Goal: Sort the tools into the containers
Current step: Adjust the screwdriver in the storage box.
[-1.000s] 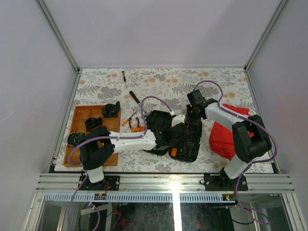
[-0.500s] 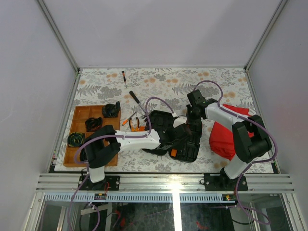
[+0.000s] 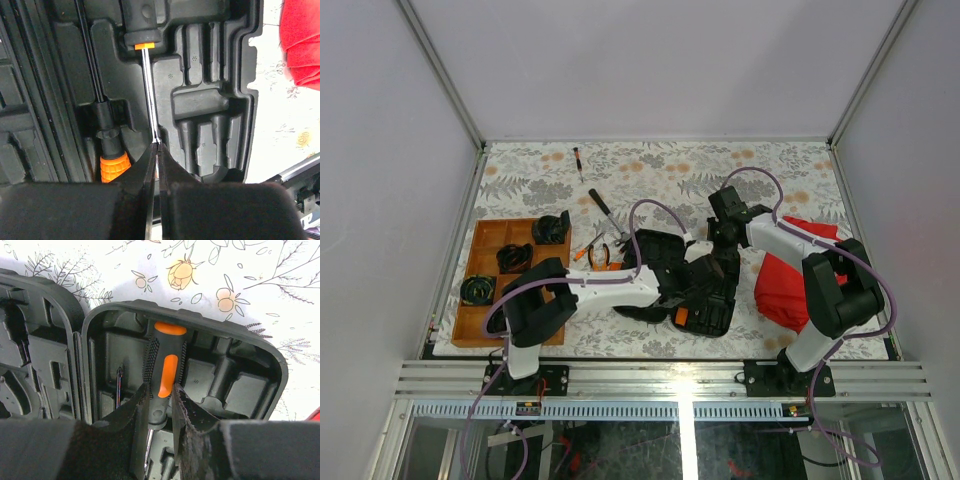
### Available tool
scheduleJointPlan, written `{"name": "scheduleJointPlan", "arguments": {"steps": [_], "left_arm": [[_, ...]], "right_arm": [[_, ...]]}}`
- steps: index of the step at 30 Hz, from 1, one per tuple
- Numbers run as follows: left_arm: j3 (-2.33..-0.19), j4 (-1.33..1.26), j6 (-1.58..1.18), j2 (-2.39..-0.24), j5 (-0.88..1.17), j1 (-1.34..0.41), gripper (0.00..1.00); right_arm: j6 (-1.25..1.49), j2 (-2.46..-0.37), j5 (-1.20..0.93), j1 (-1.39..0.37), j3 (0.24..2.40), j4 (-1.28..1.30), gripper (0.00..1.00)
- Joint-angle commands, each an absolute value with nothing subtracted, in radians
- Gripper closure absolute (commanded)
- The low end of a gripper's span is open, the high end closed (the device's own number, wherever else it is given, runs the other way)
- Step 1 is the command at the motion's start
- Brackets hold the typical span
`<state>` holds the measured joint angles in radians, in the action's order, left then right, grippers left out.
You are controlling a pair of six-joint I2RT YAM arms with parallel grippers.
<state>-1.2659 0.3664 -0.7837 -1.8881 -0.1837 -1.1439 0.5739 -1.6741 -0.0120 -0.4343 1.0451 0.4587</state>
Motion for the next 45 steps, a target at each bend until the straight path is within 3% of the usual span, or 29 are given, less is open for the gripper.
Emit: {"name": "scheduleJointPlan", "arguments": {"steps": [1,12,17,32,45], "left_arm": [[-1.295,0.482,-0.774,-1.941,-0.191,-1.157,1.0],[-1.354,0.615,-0.792,-2.027,-0.223,-1.205,1.0],[-1.351,0.625,-0.807,-2.063,-0.201,-1.206,1.0],[-1.381,0.682,-0.819,-2.148,-0.073,-1.181,1.0],[-1.41,0.643,-0.773,-2.234,0.084,-1.103,1.0]], "right_arm": [[0.552,-1.74,0.024,-0.442,1.033,0.486,0.77],[0.542,-1.791,0.016,-0.443,1.005,0.499,0.78],[0.525,-1.8,0.032,-0.443,0.99,0.5,0.89],[0.522,-1.817,0.055,-0.443,0.983,0.506,0.99],[0.512,-1.886,0.13,-0.443,0.991,0.532,1.0]]}}
